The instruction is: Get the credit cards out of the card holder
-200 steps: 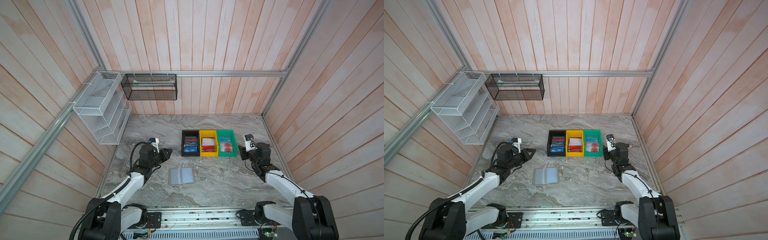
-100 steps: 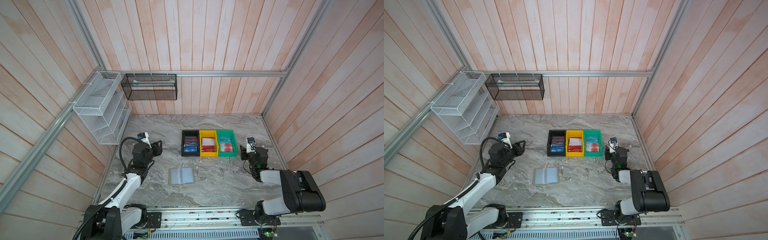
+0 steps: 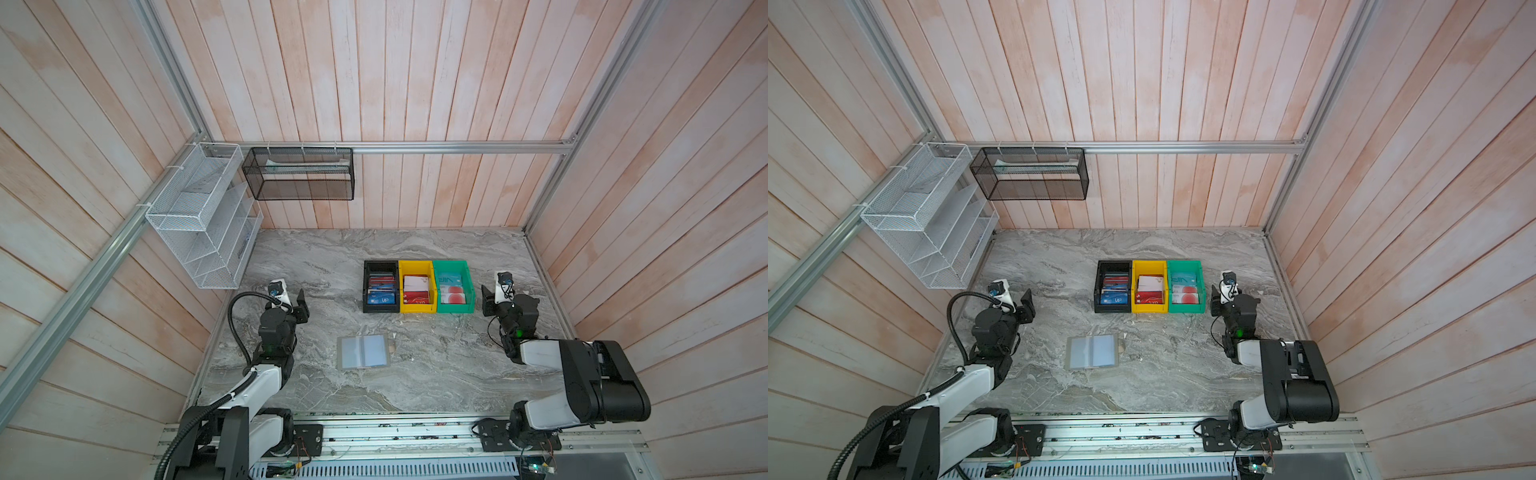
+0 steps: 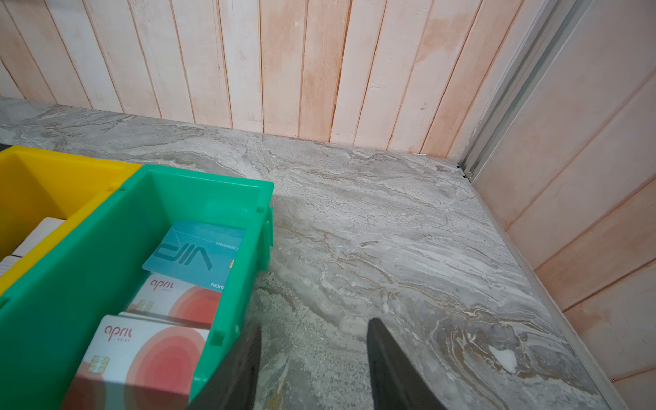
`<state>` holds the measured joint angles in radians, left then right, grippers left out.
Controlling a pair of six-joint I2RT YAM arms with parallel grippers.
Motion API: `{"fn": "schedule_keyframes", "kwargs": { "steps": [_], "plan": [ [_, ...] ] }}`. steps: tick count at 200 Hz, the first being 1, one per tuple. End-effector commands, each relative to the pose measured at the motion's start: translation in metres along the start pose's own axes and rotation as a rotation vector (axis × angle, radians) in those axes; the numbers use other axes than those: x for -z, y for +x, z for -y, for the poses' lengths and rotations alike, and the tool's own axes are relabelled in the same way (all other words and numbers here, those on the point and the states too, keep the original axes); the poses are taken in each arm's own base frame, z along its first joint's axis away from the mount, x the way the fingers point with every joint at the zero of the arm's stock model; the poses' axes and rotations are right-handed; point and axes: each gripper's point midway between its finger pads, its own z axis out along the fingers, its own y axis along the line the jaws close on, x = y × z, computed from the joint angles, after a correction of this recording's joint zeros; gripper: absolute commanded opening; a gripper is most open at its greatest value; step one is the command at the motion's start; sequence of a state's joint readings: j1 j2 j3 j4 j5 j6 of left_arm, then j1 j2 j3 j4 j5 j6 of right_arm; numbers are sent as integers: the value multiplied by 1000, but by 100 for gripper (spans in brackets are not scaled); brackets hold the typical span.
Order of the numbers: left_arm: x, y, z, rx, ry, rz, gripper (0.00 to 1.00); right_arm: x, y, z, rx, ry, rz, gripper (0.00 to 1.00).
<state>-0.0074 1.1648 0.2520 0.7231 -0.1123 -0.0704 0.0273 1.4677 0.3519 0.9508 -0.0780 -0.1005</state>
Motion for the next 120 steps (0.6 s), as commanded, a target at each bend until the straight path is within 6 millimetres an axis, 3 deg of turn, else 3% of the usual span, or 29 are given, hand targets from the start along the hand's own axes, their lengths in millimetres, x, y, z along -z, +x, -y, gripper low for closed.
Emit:
{"fn": "schedule_keyframes", "kwargs": {
  "steps": [1,81,120],
  "plan": [
    [-9,-27,-9,-20,-22,107,66,3,-5,5,-17,23,23,51],
    [-33,16,10,-33,96,82,67,8,-7,8,-23,44,47,53],
    [-37,20,21,-63,156,33,72,44,-3,14,-35,106,184,56]
  ]
}}
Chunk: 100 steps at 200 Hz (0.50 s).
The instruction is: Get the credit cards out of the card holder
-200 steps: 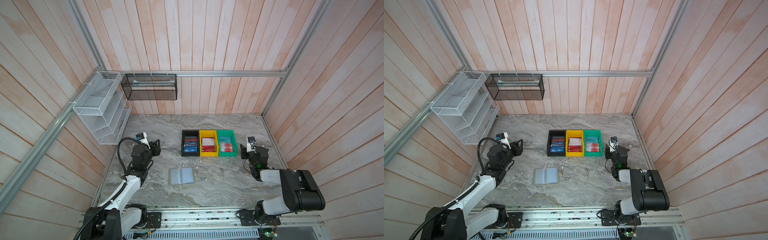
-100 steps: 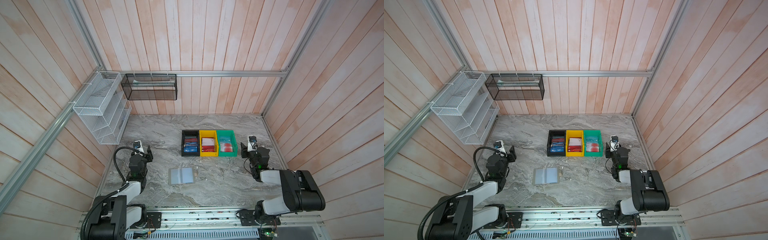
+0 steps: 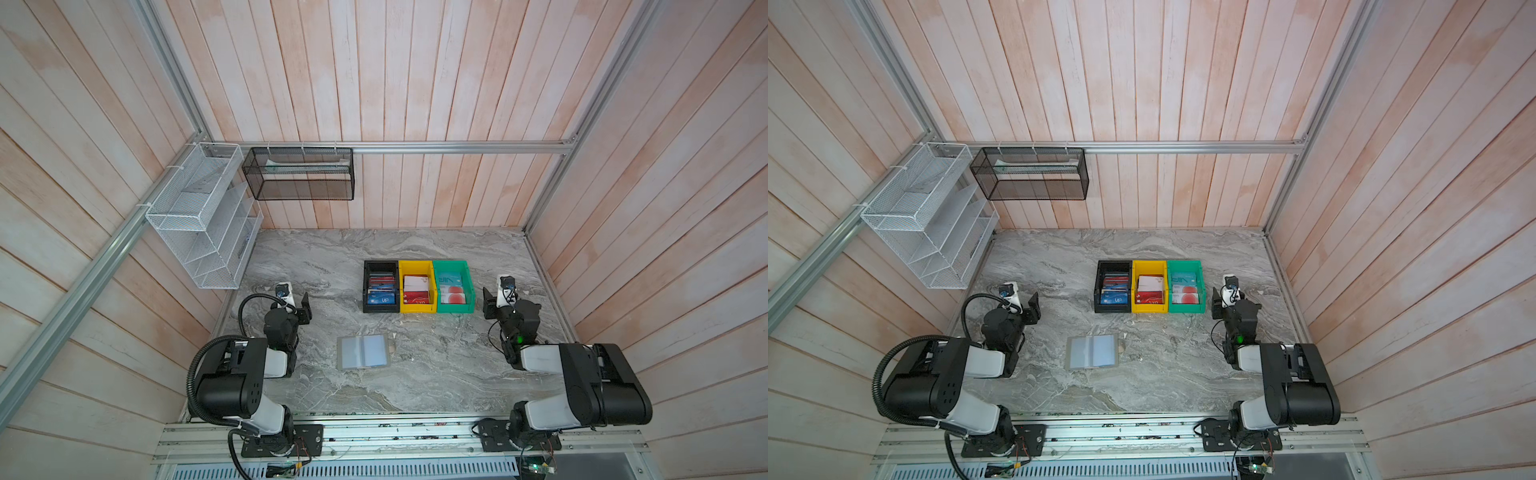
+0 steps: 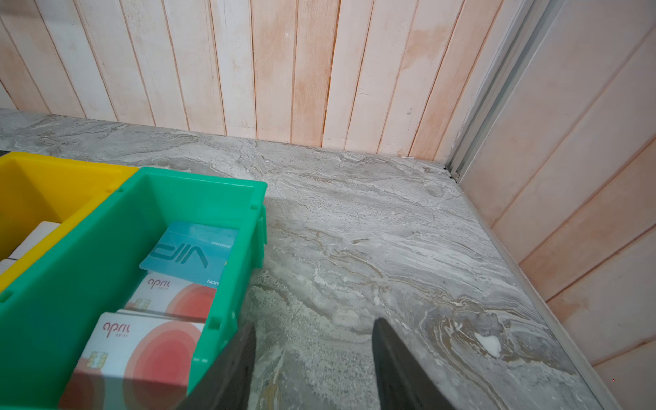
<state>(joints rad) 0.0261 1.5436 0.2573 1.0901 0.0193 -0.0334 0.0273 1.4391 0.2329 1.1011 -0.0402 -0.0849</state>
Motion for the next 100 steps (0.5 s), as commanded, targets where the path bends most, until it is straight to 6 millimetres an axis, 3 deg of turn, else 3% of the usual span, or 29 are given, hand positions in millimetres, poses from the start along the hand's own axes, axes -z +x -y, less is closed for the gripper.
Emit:
{"fn": "schedule_keyframes", "kwargs": {
  "steps": [1,15,16,18,21,38,73,78,83,100],
  "plan": [
    [-5,-17,9,-35,58,43,72,21,-11,10,-23,64,132,56],
    [-6,-18,10,-35,59,49,76,20,-14,11,-28,69,183,57],
    [-6,-18,10,-35,60,49,79,20,-14,11,-27,69,183,57],
    [-6,-17,9,-35,59,47,95,18,-14,11,-26,68,179,57],
    [-6,-17,9,-35,59,45,100,17,-12,11,-28,68,168,57],
    [-6,-18,9,-34,58,47,100,4,-2,12,-31,58,59,58],
    [-6,-18,9,-34,57,47,100,1,-3,16,-51,61,59,63],
    [-6,-17,9,-34,57,45,100,1,-4,16,-49,61,63,72],
    [-6,-17,9,-35,56,45,100,1,-4,16,-50,63,67,96],
    [-6,-18,9,-35,55,48,100,1,-3,16,-51,64,62,98]
  ]
}}
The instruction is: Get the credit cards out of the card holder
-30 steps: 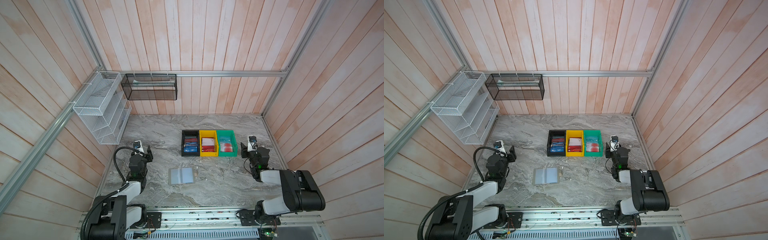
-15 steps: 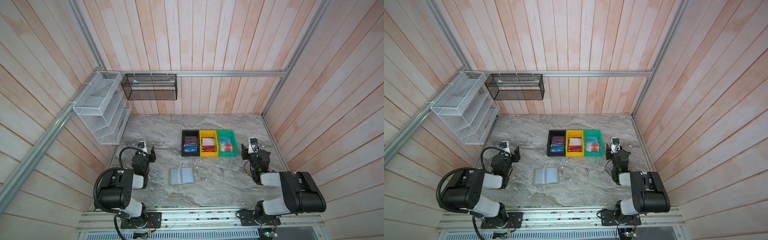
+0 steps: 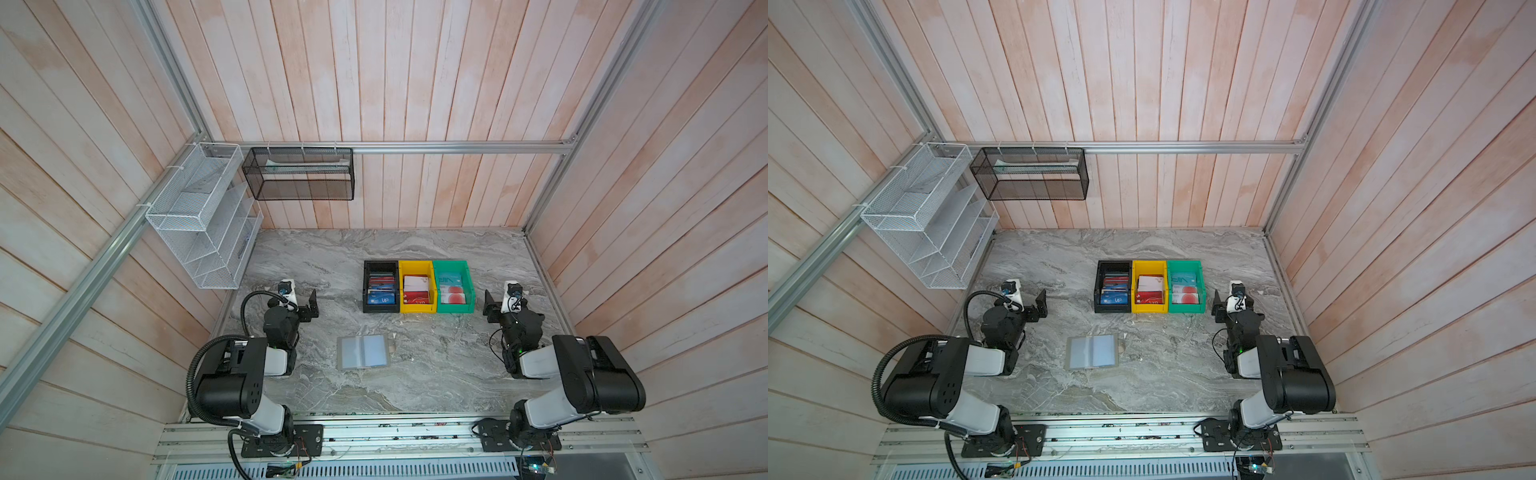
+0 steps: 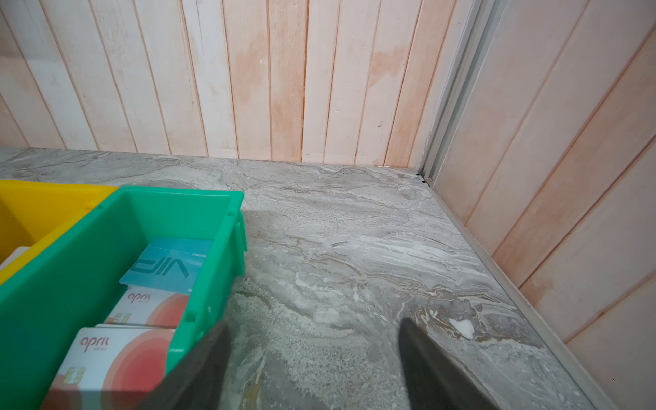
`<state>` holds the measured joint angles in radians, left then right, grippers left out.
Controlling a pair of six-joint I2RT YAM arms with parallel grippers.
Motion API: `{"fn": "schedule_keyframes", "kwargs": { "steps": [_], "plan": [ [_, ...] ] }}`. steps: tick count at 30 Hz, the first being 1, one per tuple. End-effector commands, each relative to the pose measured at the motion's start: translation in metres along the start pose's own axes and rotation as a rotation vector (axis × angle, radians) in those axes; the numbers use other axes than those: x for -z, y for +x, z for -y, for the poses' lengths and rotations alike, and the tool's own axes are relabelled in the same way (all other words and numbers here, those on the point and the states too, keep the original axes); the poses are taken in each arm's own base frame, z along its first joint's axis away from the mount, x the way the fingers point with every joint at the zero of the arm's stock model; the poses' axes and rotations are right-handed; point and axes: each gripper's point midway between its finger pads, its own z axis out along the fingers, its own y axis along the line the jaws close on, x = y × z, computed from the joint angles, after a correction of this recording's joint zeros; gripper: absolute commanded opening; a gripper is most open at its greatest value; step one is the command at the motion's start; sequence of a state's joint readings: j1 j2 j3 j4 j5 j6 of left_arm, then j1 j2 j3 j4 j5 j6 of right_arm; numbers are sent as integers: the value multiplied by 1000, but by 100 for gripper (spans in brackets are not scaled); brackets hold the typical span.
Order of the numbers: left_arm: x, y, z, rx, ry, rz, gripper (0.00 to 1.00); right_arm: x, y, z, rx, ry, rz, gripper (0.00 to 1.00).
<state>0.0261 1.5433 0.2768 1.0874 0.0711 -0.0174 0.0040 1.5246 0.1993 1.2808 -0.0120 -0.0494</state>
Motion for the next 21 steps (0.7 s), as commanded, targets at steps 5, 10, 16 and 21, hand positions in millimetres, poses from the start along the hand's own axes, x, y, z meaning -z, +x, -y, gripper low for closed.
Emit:
{"fn": "schedule_keyframes", "kwargs": {
  "steps": [5,10,16,21],
  "plan": [
    [-2,-10,0,-19,4,29,100,-1,-4,3,-14,12,5,98],
    [-2,-10,0,-18,4,30,100,-1,-3,3,-13,11,5,98],
    [-4,-10,2,-18,23,26,100,-1,-4,3,-13,11,5,98],
    [-3,-10,2,-18,23,29,100,-1,-4,3,-13,12,6,98]
  ]
}}
